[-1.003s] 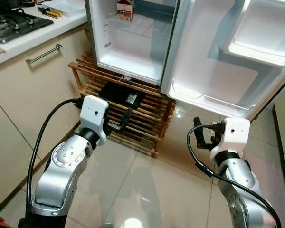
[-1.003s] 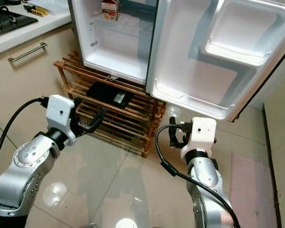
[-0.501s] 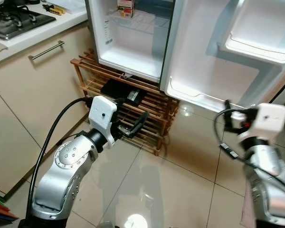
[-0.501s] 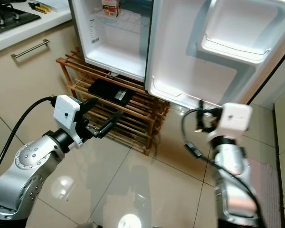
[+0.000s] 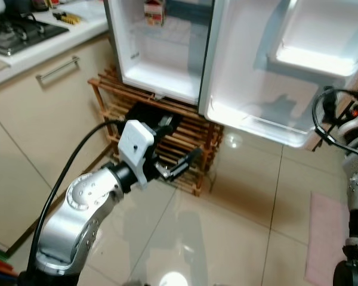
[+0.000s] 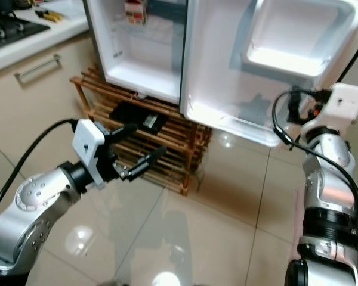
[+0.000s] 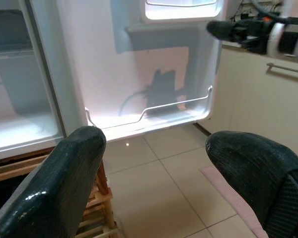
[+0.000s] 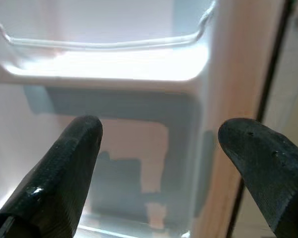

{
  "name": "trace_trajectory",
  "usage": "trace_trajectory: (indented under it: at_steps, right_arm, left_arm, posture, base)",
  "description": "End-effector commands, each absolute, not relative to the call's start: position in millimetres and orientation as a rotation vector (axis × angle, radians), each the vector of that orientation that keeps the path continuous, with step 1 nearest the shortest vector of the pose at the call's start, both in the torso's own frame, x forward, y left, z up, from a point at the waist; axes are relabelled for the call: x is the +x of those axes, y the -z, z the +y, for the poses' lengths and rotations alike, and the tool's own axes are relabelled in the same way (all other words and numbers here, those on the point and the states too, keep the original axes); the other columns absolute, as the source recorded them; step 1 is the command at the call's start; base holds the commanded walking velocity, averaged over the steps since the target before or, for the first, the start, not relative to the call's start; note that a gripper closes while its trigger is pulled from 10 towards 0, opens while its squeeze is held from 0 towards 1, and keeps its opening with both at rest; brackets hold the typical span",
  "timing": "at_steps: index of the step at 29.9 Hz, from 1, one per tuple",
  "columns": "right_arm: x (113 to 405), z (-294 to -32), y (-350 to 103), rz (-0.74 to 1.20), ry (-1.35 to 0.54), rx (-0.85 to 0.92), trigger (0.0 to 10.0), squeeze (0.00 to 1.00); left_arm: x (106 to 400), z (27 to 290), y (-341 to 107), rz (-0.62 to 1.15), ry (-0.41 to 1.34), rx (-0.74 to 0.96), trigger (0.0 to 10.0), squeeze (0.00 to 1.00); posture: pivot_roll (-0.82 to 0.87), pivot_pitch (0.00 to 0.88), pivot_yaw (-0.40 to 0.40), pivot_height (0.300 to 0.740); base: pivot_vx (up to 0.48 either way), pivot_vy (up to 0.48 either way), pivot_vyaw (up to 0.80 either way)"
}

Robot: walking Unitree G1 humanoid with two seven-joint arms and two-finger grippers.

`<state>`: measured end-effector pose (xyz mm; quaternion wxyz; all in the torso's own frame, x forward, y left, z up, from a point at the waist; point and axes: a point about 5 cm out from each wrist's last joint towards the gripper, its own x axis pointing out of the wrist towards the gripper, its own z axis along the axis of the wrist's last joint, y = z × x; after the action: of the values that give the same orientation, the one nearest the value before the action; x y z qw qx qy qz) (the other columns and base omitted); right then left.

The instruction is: Restocking fridge

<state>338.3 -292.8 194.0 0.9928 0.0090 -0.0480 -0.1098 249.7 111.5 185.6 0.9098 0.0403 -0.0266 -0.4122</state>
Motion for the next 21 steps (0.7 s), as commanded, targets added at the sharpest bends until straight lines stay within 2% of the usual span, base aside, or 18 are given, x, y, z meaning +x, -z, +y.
trace_trajectory:
  at_steps: [1, 5, 14, 21]
  right_arm:
    - [344.5, -297.5, -197.4, -0.103, 0.212, 0.005, 10.0, 0.0]
    - [356.2, -310.0, -205.6, -0.112, 0.298, -0.032, 10.0, 0.0]
    - [365.7, -317.1, -211.0, -0.108, 0.347, -0.039, 10.0, 0.0]
    - [368.3, -318.4, -222.6, -0.196, 0.382, -0.005, 10.0, 0.0]
  left_arm:
    - [248.7, 108.2, -186.2, -0.05, 0.879, 0.087, 10.0, 0.0]
    - [247.5, 109.3, -185.6, -0.047, 0.877, 0.094, 10.0, 0.0]
    - [247.0, 110.5, -186.2, -0.045, 0.875, 0.102, 10.0, 0.0]
    - [246.3, 112.7, -187.3, -0.045, 0.87, 0.11, 10.0, 0.0]
  posture:
    - [0.02, 0.007, -0.017, 0.74]
    - [0.03, 0.006, -0.019, 0.74]
    - [0.05, 0.01, -0.021, 0.74]
    - [0.06, 0.01, -0.024, 0.74]
  base:
    - [0.0, 0.0, 0.0]
    - [0.0, 0.0, 0.0]
    - [0.0, 0.0, 0.0]
    - [0.0, 0.0, 0.0]
